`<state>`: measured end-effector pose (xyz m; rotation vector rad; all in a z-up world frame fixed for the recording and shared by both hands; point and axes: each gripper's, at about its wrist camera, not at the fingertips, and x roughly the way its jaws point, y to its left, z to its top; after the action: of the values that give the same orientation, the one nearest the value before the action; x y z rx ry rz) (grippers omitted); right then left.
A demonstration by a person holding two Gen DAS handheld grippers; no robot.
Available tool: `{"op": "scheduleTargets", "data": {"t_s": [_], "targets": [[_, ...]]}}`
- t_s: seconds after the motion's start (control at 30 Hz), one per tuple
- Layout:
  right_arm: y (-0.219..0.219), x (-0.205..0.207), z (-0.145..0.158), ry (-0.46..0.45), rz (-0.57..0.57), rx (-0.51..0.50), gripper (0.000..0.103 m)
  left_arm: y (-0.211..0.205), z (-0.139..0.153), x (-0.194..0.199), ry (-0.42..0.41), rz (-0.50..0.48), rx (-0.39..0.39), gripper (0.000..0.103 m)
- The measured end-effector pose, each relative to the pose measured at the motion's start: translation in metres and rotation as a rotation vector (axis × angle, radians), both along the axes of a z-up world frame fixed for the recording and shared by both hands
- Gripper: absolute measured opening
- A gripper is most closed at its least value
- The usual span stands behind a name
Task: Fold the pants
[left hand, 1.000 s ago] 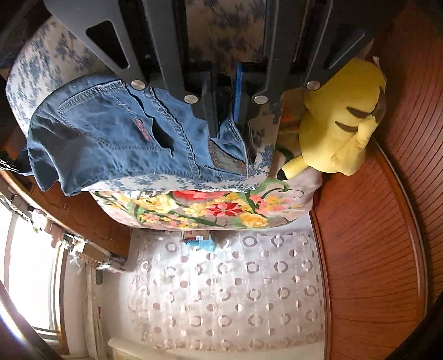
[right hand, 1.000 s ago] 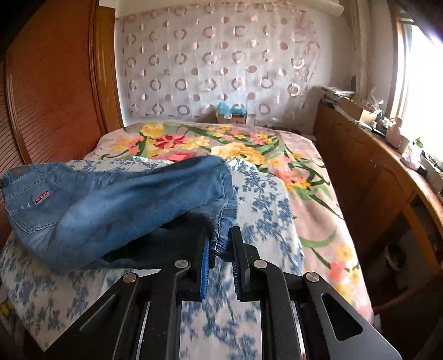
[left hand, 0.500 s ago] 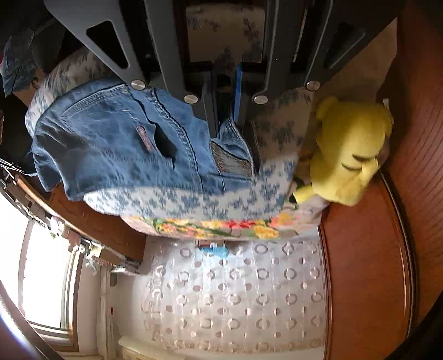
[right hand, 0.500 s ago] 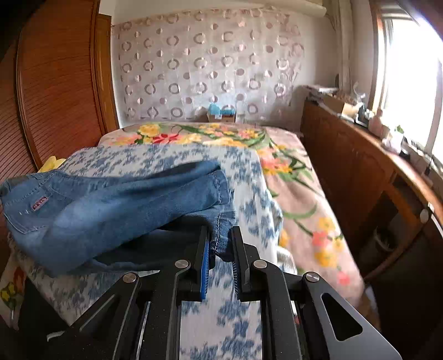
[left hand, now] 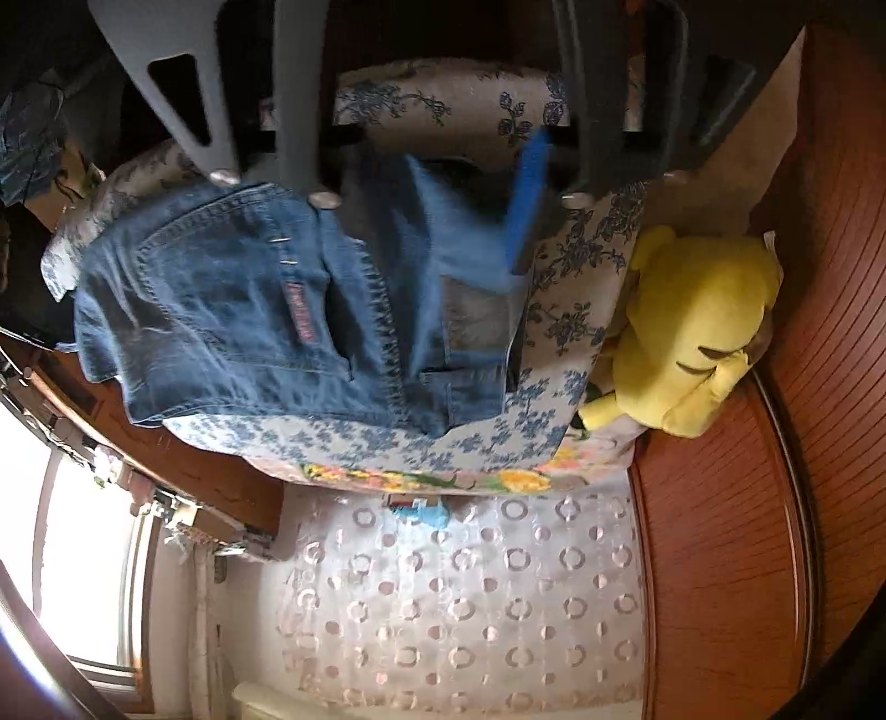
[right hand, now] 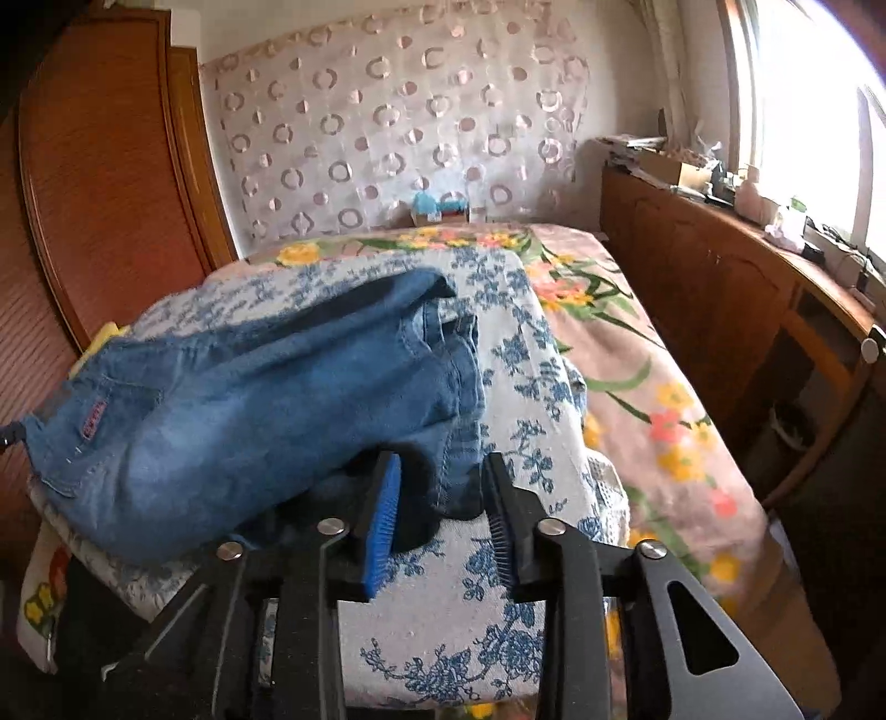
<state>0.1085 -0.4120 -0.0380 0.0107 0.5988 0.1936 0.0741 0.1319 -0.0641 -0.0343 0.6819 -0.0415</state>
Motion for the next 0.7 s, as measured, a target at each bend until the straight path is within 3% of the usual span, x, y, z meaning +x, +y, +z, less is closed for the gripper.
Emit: {"op": "scheduleTargets", "data": {"t_s": [0.13,0.23,0.7], "targets": [[-0.001,0.006,-0.005,-0.005,-0.004,0.025,0.045,-0.013,0.008,-0.004,-0.009,-0.049,0.003,0.056],[-0.002,0.018,-0.007,0.000,-0.013,0.051,0.051,-0.027,0.012,-0.005,-0.029,-0.094,-0.015,0.077],[0.000,0.069,-0.022,0.083,-0.034,0.107,0.053,-0.095,0.001,0.008,-0.030,-0.222,-0.071,0.079]]}}
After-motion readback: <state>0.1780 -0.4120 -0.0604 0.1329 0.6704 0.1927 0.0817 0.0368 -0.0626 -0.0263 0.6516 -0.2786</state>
